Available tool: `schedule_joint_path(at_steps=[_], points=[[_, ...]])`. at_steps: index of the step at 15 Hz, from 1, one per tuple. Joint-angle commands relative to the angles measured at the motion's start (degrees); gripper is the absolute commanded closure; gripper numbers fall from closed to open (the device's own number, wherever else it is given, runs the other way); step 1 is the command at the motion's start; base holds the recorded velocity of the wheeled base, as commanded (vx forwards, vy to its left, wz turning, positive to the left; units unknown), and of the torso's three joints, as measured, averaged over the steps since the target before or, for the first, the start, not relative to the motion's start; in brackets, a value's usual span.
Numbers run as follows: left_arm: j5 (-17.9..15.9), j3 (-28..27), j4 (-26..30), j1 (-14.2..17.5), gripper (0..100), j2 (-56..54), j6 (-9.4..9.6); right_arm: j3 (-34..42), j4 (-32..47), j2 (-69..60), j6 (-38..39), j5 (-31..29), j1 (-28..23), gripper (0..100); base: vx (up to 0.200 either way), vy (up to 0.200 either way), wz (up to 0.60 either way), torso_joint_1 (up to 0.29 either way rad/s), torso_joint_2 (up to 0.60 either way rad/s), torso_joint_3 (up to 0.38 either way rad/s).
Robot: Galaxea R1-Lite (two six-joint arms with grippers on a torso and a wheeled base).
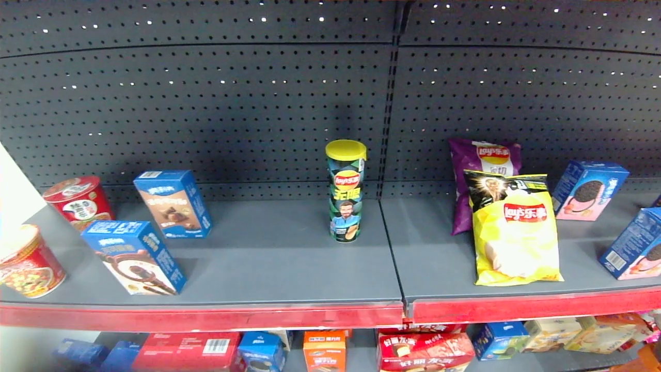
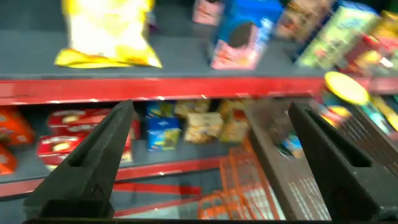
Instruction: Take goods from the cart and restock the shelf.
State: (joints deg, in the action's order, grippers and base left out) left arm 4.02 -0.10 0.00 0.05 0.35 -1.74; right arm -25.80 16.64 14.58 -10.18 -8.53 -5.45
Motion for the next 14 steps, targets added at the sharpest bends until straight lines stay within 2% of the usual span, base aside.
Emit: schedule_joint_path(at_steps=[1,3,13,14], points=[[0.0,0.0,0.0,0.0,0,0.0,-0.01,0.6,0.0,0.9,0.1,0.0,-0.2,0,0.0,0.0,0.0,0.0,0.0,0.0],[0.0,0.0,0.0,0.0,0,0.0,-0.01,1.1,0.0,0.4,0.0,-0.2,-0.5,0,0.0,0.0,0.0,0.0,0.0,0.0],[0.0,0.0,0.0,0.0,0,0.0,-0.01,2.2,-0.7,0.8,0.2,0.0,-1.1,0,0.0,0.0,-0.6,0.0,0.0,0.0],[0.0,0.0,0.0,0.0,0,0.0,-0.01,2.2,-0.9,0.9,0.2,0.0,-1.1,0,0.0,0.0,0.0,0.0,0.0,0.0]])
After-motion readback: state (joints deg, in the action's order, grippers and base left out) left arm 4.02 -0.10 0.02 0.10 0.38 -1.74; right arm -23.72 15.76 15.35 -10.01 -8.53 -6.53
